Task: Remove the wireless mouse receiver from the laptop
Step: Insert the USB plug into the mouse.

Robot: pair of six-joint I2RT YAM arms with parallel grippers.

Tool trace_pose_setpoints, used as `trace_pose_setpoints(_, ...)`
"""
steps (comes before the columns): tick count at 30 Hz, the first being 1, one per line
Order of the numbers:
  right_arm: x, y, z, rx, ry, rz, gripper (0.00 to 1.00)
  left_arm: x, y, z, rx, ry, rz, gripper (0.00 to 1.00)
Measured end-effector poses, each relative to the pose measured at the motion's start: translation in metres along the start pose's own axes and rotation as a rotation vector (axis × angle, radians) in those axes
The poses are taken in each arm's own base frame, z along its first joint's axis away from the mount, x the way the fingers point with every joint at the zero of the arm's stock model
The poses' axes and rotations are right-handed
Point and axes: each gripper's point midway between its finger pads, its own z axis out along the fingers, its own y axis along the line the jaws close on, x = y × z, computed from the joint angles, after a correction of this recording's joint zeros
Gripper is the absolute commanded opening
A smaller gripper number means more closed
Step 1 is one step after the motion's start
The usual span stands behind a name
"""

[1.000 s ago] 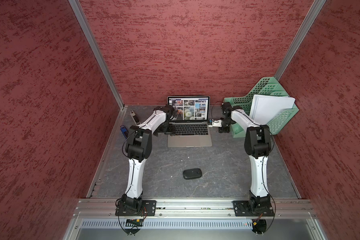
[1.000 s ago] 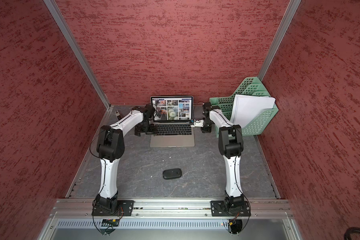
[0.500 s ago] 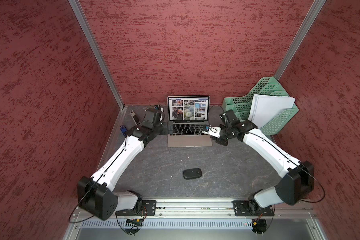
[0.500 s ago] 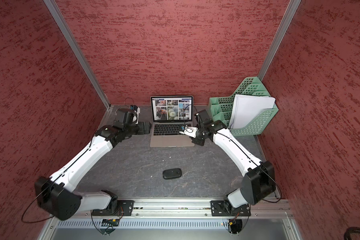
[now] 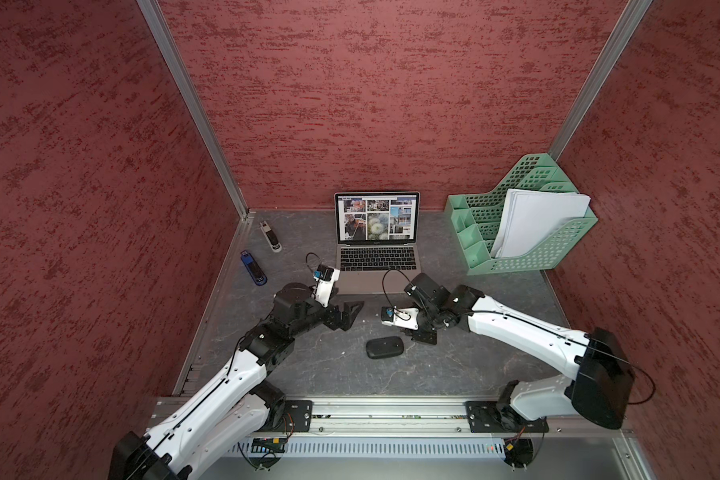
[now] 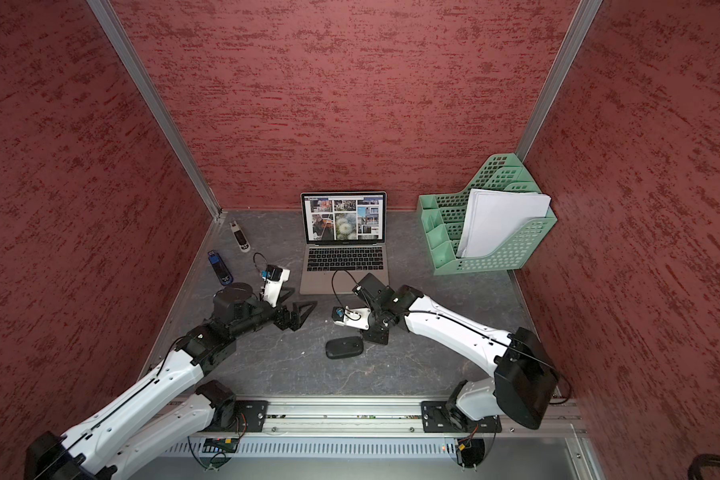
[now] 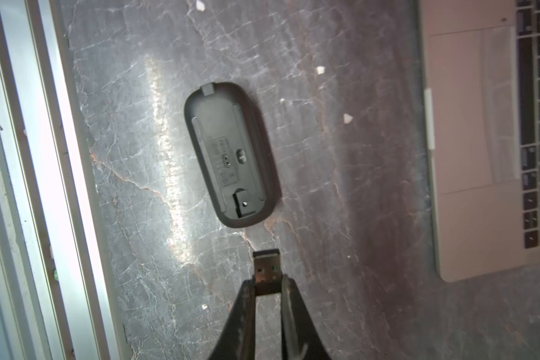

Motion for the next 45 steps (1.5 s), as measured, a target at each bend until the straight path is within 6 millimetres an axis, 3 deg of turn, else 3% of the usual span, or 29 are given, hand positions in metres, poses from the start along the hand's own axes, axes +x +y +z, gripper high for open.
trace_pose_setpoints(7,0.001,0.010,0.023,-0.056,0.011,-0.055,0.00,0.005,-0.002,0.008,-0.004,-0.018,0.056,1.00)
trace_pose_setpoints(12,0.006,0.013,0.051,-0.101,0.057,-0.084,0.00,0.017,-0.007,0.020,0.009,0.016,0.094,1.00)
trace_pose_setpoints(19,0.004,0.012,0.058,-0.107,0.047,-0.131,0.00,0.036,-0.028,0.017,0.050,0.027,0.215,1.00)
trace_pose_setpoints(29,0.002,0.013,0.063,-0.118,0.039,-0.166,0.00,0.023,-0.006,0.011,-0.068,-0.024,0.283,1.00)
trace_pose_setpoints(38,0.005,0.010,0.063,-0.102,0.055,-0.187,0.00,0.005,0.038,0.002,-0.263,-0.015,0.250,1.00)
trace_pose_setpoints(45,0.007,0.007,0.063,-0.090,0.067,-0.190,0.00,0.007,0.059,-0.002,-0.362,0.009,0.239,1.00)
